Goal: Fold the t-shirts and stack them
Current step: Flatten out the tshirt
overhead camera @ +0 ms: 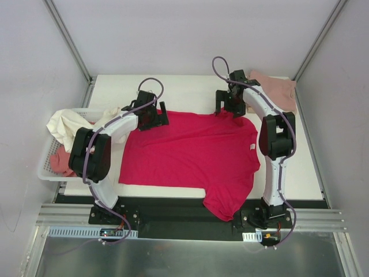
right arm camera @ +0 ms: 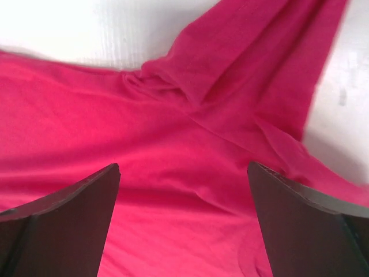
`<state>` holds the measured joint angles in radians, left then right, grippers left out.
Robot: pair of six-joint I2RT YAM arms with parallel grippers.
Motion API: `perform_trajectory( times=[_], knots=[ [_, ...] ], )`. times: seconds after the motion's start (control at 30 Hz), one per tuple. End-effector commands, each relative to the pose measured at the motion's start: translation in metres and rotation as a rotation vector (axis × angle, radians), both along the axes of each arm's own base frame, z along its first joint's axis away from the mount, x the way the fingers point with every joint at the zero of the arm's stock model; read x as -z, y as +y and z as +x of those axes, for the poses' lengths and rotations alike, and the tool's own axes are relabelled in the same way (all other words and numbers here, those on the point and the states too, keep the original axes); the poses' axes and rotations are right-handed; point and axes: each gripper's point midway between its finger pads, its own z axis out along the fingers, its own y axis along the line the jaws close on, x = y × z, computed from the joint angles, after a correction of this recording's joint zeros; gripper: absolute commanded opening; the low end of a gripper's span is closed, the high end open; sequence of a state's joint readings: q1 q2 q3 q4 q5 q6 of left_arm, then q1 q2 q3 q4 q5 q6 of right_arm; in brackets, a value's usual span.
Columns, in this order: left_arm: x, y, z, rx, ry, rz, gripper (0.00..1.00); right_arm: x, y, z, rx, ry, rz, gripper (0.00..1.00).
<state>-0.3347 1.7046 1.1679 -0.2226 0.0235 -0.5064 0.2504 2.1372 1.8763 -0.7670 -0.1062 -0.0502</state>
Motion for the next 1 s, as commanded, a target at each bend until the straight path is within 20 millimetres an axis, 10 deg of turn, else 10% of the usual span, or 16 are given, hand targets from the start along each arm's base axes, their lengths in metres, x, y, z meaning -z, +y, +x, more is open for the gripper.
perform_trajectory(
  times=[0.0, 0.4, 0.63, 0.97],
  knots=[
    [0.016, -0.005, 0.007, 0.036, 0.049, 0.035, 0.99, 0.018, 0.008, 0.014, 0.137, 0.036, 0.039, 0.97],
    [0.05, 0.011, 0.026, -0.004, 0.12, 0.114, 0.99, 0.078, 0.058, 0.078, 0.186, 0.049, 0.27, 0.97],
    [0.054, 0.023, 0.056, -0.035, 0.129, 0.121, 0.99, 0.067, 0.076, 0.135, 0.221, -0.106, 0.402, 0.97],
    [0.068, 0.054, 0.077, -0.22, 0.211, 0.202, 0.99, 0.058, 0.006, 0.161, 0.351, -0.186, 0.317, 0.97]
  ],
)
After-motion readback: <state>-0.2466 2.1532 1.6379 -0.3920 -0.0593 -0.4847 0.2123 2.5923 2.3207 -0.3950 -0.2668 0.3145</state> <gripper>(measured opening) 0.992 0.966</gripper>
